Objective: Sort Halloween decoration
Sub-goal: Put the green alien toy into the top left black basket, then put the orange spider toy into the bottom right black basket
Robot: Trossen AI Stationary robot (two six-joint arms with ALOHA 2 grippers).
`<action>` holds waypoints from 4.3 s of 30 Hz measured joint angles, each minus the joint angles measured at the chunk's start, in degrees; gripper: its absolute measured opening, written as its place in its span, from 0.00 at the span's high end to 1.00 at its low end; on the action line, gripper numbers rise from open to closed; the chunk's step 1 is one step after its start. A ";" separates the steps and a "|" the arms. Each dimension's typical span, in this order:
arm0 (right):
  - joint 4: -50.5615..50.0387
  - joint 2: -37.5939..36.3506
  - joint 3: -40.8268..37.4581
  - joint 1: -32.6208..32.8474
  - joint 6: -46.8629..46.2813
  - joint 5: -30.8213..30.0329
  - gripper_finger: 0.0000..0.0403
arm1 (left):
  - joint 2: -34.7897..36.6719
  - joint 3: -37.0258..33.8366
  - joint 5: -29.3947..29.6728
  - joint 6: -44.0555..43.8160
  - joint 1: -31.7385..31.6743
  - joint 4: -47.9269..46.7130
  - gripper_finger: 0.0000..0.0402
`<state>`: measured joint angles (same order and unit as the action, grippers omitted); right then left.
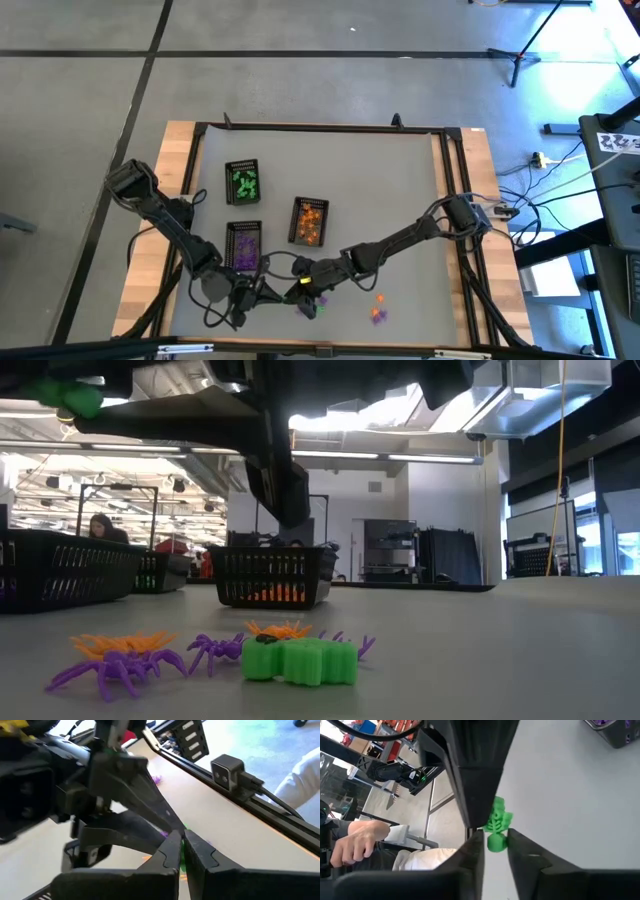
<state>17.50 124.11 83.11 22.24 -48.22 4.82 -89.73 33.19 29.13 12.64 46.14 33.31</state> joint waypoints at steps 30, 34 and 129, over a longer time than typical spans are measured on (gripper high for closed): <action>-4.05 -0.11 0.02 3.41 -8.32 11.07 0.53 | 16.52 0.02 14.60 -14.30 -4.56 -35.84 1.00; -4.05 -0.11 0.04 3.77 -6.83 10.26 0.53 | 25.39 0.02 13.20 -19.32 -10.67 -48.51 1.00; -73.69 -5.54 0.11 19.70 -41.46 -11.03 0.95 | 19.93 -10.54 6.46 -21.14 12.49 8.42 1.00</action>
<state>-56.18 118.57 83.22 41.94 -89.68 -6.21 -69.80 22.65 35.59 -8.49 58.63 41.74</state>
